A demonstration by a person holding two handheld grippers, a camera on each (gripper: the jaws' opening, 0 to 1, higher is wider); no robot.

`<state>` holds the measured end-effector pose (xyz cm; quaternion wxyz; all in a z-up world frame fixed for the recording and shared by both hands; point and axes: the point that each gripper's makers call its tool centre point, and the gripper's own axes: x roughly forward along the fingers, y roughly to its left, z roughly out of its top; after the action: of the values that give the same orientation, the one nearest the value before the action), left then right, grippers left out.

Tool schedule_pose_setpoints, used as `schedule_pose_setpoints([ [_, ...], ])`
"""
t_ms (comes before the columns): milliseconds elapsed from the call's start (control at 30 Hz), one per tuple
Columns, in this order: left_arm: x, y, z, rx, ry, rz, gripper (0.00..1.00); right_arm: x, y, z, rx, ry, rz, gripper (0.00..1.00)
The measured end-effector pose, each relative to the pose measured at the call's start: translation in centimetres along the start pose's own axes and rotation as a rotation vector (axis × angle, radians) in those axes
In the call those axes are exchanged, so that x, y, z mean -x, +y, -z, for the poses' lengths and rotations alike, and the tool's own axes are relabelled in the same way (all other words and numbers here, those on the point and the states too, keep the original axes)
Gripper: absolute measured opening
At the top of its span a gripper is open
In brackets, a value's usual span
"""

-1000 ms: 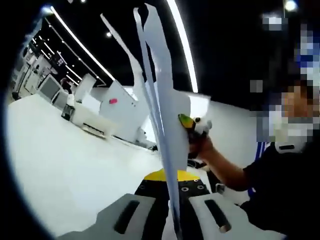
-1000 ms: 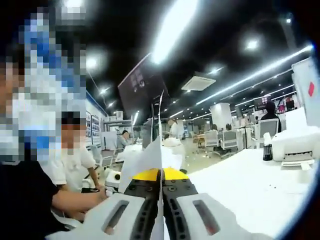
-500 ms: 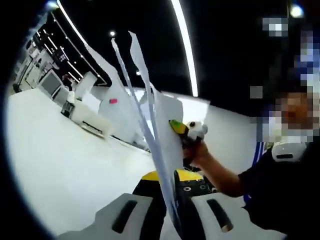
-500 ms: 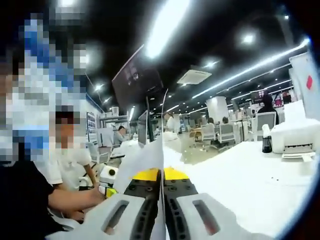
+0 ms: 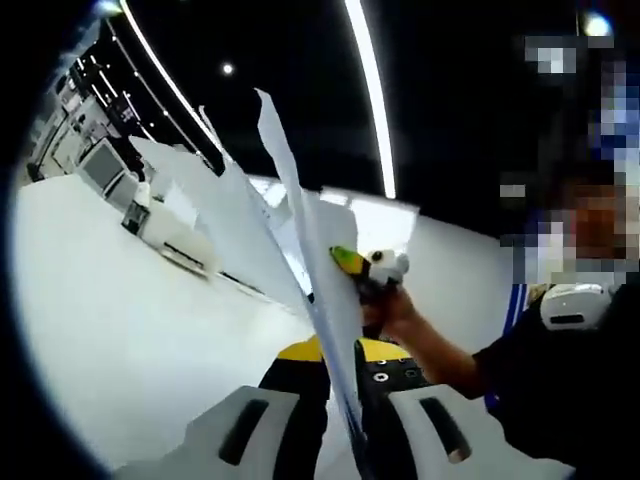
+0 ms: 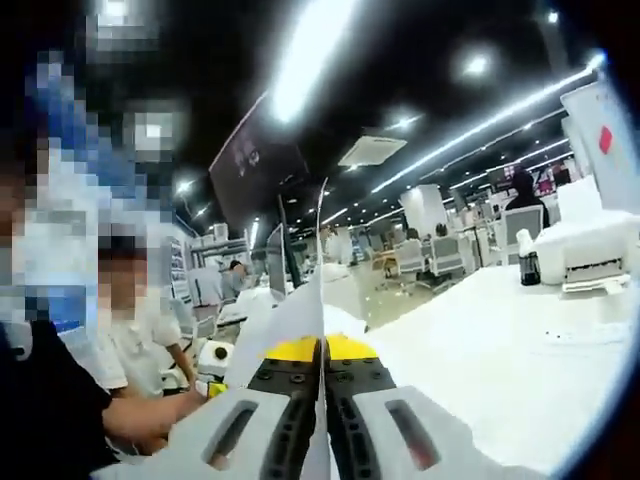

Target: Organize the stack of printing papers by aligning and flattening the scattered papers on the table

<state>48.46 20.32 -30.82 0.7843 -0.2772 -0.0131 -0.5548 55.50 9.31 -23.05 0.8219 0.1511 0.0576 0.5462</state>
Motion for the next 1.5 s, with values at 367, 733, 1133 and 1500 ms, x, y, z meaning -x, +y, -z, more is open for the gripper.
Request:
schedule_pose_setpoints([
  [367, -0.4, -0.9, 0.1, -0.035, -0.023, -0.026, 0.14, -2.0, 0.7, 3.1, -0.195, -0.117, 0.049, 0.00],
  [733, -0.4, -1.2, 0.2, -0.036, -0.025, -0.024, 0.18, -2.4, 2.6, 3.5, -0.167, -0.094, -0.022, 0.00],
  [1133, -1.1, -2.2, 0.8, -0.006, -0.013, -0.013, 0.18, -1.3, 4.0, 3.4, -0.086, -0.007, -0.133, 0.00],
  [1500, -1.3, -2.4, 0.9, -0.009, -0.011, -0.027, 0.19, -3.5, 3.8, 5.0, -0.207, -0.042, -0.110, 0.00],
])
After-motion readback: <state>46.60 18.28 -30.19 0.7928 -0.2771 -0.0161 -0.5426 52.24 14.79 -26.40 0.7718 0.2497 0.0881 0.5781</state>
